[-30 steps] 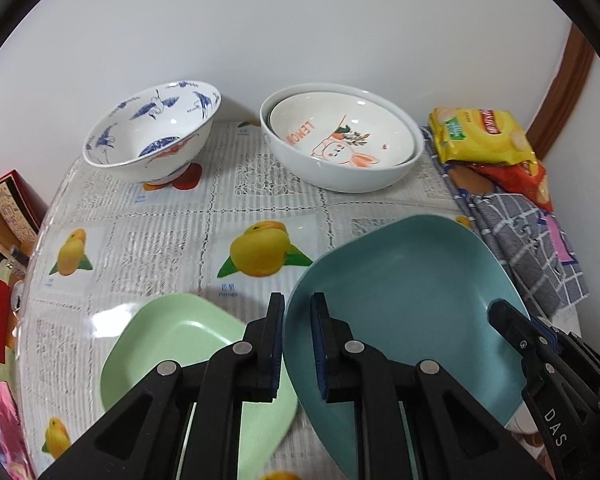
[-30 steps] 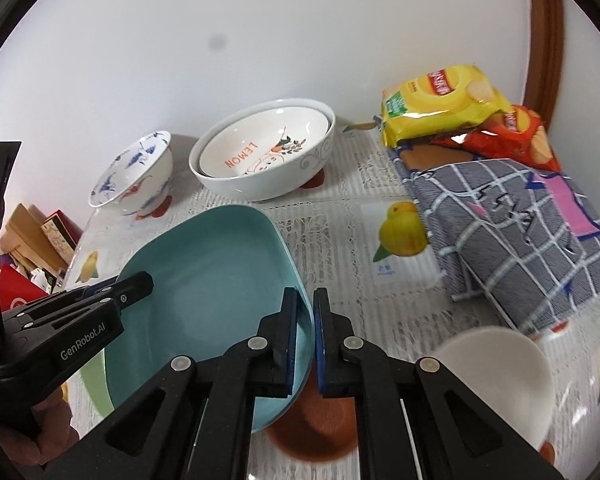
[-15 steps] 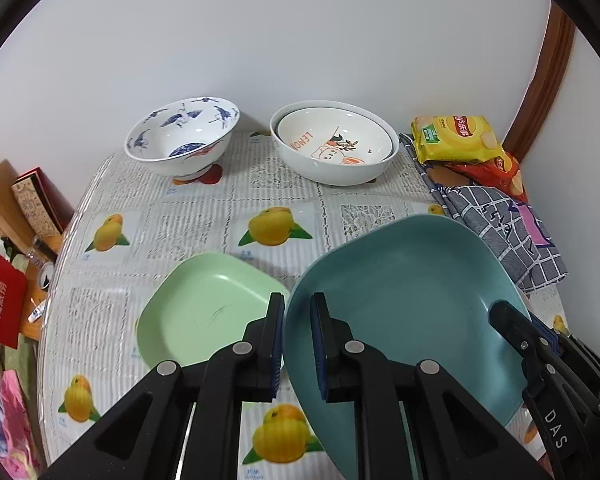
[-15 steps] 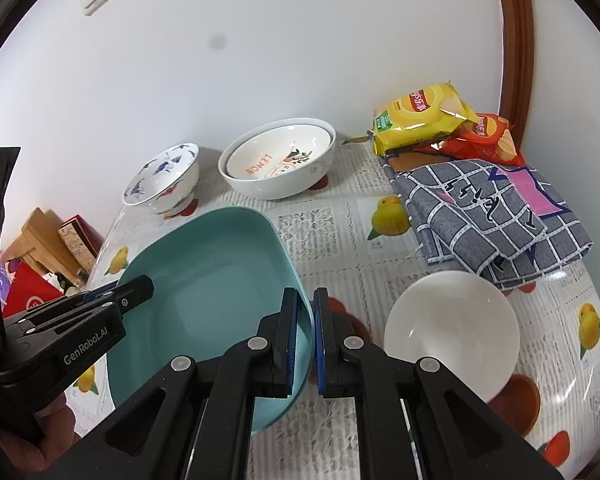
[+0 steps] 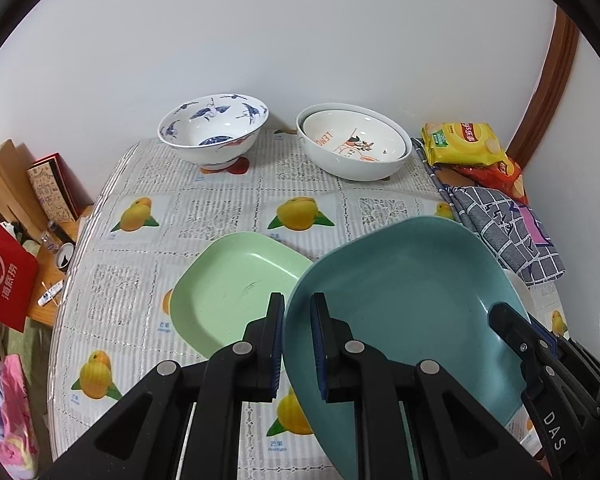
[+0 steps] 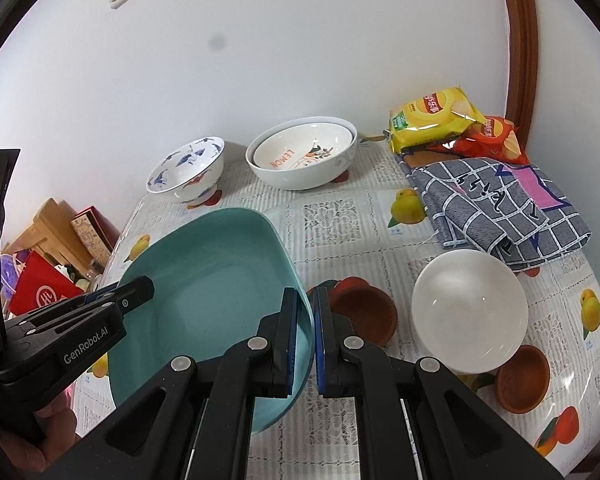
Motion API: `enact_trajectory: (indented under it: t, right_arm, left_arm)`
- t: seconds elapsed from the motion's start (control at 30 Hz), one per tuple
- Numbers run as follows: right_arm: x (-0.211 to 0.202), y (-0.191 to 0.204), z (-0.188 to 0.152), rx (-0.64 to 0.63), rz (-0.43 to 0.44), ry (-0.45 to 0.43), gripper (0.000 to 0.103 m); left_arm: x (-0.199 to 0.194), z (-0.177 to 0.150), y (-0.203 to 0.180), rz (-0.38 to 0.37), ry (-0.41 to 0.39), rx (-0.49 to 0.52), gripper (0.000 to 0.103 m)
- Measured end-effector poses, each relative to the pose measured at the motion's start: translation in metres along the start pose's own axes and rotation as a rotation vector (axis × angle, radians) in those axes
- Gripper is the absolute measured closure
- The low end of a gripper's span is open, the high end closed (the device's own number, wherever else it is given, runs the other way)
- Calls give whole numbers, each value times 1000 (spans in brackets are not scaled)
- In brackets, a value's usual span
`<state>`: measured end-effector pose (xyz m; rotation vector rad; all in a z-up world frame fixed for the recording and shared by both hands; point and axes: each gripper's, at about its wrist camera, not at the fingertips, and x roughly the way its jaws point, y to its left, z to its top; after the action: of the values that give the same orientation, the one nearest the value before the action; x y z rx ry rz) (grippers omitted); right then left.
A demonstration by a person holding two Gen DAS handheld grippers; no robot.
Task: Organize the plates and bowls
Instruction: 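Lift the blue plate with both grippers toward the green plate stack, then carry the teal plate over the green plate and lower it with both grippers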
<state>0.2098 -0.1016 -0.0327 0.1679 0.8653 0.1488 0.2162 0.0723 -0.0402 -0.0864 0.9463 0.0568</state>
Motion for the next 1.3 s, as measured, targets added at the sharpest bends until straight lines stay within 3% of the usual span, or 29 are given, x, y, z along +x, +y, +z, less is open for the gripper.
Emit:
enact_trajectory:
  t: [1.3]
  right_arm:
    - [27,47,-2,-64,18,27,95]
  left_arm:
    - [14,-2,52,13,18,-82,90]
